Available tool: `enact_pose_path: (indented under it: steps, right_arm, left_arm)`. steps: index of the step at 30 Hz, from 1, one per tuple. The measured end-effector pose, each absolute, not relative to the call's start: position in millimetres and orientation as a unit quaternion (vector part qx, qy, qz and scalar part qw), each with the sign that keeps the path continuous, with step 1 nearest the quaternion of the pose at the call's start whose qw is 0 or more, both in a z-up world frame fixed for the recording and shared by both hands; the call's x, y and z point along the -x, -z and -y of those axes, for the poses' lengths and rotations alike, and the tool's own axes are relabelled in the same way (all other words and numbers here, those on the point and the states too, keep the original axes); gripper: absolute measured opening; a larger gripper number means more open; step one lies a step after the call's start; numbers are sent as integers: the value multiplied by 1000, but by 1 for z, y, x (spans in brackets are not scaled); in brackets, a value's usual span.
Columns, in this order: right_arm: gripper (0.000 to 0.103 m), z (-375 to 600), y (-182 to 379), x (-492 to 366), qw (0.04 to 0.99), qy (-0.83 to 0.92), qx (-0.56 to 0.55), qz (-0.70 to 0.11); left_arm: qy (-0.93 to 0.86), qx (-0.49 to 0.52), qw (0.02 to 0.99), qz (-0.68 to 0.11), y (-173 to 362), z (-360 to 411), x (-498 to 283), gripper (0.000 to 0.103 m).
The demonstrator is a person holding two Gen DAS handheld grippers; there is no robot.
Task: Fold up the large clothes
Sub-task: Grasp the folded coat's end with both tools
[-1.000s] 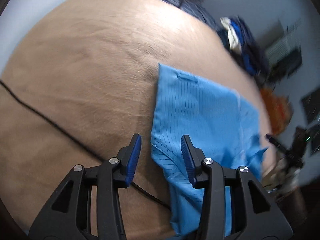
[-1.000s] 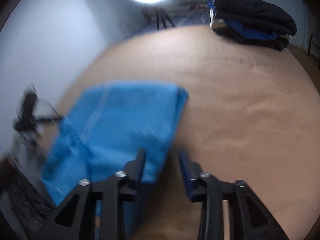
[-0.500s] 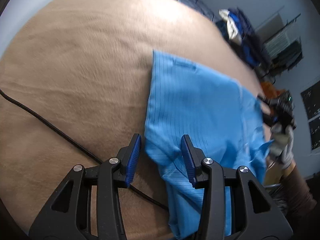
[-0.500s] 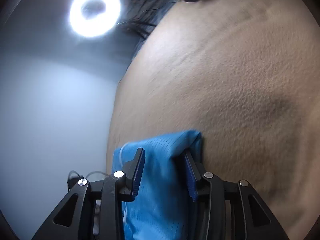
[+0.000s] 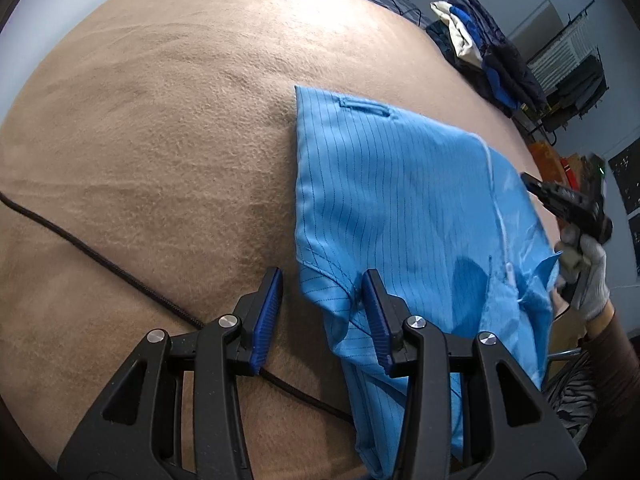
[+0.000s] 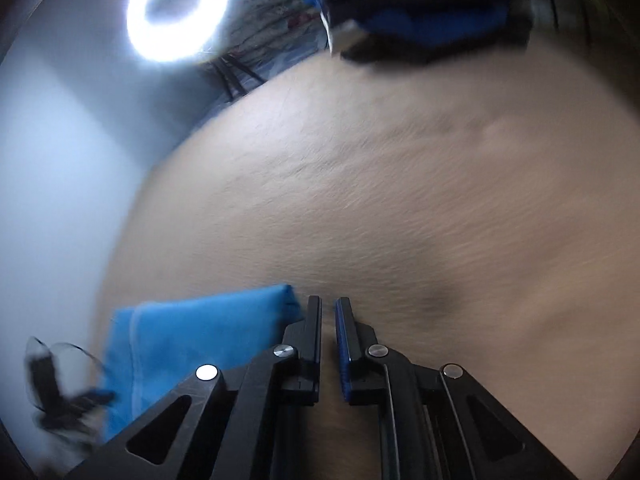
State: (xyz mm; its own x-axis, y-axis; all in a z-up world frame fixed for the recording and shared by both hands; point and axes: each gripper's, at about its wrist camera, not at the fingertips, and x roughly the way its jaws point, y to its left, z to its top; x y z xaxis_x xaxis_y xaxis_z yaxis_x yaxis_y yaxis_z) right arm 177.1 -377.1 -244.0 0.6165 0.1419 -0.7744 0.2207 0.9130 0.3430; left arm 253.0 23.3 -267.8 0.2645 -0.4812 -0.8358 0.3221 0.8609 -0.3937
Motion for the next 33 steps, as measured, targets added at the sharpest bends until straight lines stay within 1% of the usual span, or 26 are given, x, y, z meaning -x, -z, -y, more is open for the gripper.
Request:
enact_pose_path:
  steps: [3, 5, 9, 11, 12, 14, 15, 16, 18, 19, 20, 21, 22, 24, 26, 28, 33]
  right_arm:
    - [10, 362, 215, -151, 896, -6, -183, -405]
    - [19, 344, 207, -134, 901, -36, -153, -406]
    - [23, 314, 221, -115, 888, -66, -92, -445]
    - [24, 316, 236, -113, 874, -50, -78, -477]
    - [27, 318, 243, -110, 864, -50, -78, -495]
    - [27, 322, 253, -113, 847, -64, -60, -524]
    - [27, 324, 251, -105, 847, -70, -52, -525]
    - [31, 327, 247, -102, 847, -71, -55, -524]
    - [43, 343, 234, -97, 854, -74, -102, -505]
    - [55, 352, 230, -95, 858, -75, -127, -492]
    - [61, 363, 226, -94, 862, -77, -161, -475]
    - [70, 374, 224, -94, 862, -81, -194, -462]
    - [74, 380, 225, -95, 858, -85, -217, -458]
    - [74, 395, 237, -100, 837, -103, -276, -460]
    - [74, 399, 251, -105, 821, -110, -308, -468]
    - [74, 400, 265, -110, 807, -124, -330, -474]
    - [75, 394, 274, -122, 796, -160, -354, -465]
  left_arm:
    - [251, 92, 802, -535, 255, -37, -251, 41]
    - [251, 105, 805, -527, 248, -42, -252, 41]
    - [244, 163, 795, -531, 247, -61, -257, 43]
    - [240, 208, 777, -543, 256, -71, -261, 53]
    - [240, 230, 766, -550, 261, -76, -263, 54]
    - [242, 258, 750, -559, 266, -80, -266, 54]
    - [244, 269, 742, -563, 269, -82, -268, 54]
    - [246, 277, 738, -564, 271, -83, -269, 54]
    - [251, 297, 724, -570, 276, -84, -273, 57]
    - [253, 303, 719, -572, 279, -84, -273, 58]
    - [257, 308, 713, -576, 281, -83, -275, 58]
    - [261, 311, 706, -581, 284, -82, -276, 58]
    - [266, 314, 699, -586, 287, -80, -277, 58]
    - [273, 317, 686, -595, 293, -77, -278, 58]
    - [274, 316, 684, -598, 296, -74, -280, 58]
    - [280, 314, 681, -599, 297, -71, -283, 58]
    - [290, 304, 678, -603, 297, -59, -290, 58]
